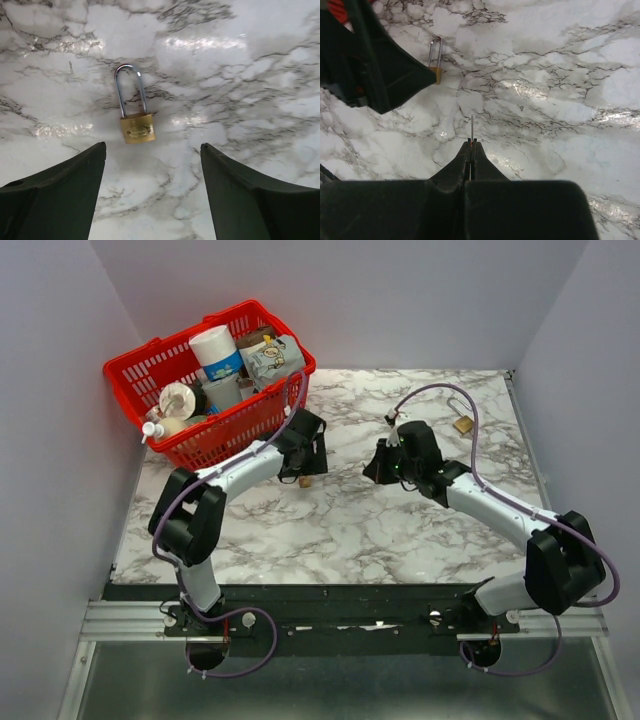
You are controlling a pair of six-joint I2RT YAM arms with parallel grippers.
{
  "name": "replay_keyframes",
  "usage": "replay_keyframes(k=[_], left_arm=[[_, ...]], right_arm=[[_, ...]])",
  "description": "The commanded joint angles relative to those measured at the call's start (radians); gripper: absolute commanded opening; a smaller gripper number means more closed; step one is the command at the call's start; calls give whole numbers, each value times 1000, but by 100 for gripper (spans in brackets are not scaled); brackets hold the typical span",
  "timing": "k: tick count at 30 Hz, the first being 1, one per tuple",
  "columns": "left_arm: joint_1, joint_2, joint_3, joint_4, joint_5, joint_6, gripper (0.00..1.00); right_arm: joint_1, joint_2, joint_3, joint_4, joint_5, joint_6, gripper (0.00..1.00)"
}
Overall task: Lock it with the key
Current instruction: Place the lock at the center of the board, then place the key at the center of the board.
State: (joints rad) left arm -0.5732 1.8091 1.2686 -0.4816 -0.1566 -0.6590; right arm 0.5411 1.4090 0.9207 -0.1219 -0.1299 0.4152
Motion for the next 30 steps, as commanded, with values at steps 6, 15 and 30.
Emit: replay_keyframes(k=[6, 15, 30], left_arm=[[-2, -345, -1, -29, 91, 104, 99], [151, -539, -143, -49, 287, 170, 99], [366, -568, -23, -28, 408, 148, 99]], right_arm=[[-4, 157, 49, 146, -152, 172, 1], [26, 442, 256, 168, -180, 286, 1], [103, 630, 360, 93, -126, 421, 1]])
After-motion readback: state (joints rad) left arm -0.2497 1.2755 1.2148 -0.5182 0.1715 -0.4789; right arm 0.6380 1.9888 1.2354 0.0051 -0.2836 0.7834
